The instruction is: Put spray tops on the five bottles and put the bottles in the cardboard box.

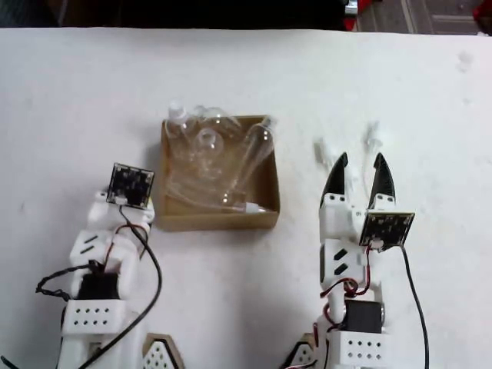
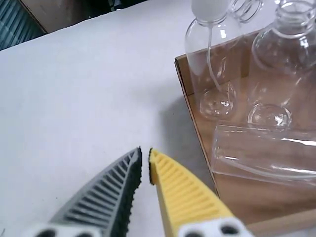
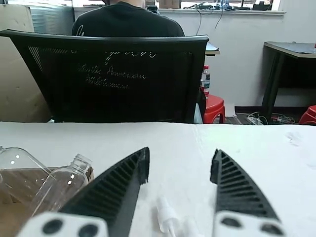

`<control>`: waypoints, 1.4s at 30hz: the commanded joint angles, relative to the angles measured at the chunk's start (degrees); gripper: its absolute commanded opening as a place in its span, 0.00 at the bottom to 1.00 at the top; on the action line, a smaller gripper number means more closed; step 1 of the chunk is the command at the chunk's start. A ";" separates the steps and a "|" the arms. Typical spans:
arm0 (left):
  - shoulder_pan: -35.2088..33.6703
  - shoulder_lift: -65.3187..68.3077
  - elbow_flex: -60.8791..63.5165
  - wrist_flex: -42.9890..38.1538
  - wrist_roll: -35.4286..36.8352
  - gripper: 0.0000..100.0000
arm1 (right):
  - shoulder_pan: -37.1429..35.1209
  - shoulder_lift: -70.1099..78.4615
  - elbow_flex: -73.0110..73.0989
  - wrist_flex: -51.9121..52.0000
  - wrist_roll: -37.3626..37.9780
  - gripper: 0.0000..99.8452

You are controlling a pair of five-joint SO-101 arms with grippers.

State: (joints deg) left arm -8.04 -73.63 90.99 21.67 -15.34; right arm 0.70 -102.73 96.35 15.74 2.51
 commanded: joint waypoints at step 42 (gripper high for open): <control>-0.75 -0.84 -1.32 -1.41 -0.18 0.03 | -25.45 102.11 -117.98 57.01 16.88 0.19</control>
State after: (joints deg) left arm -8.04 -73.63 90.99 21.67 -15.34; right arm -22.95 -11.38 -7.21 67.25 9.71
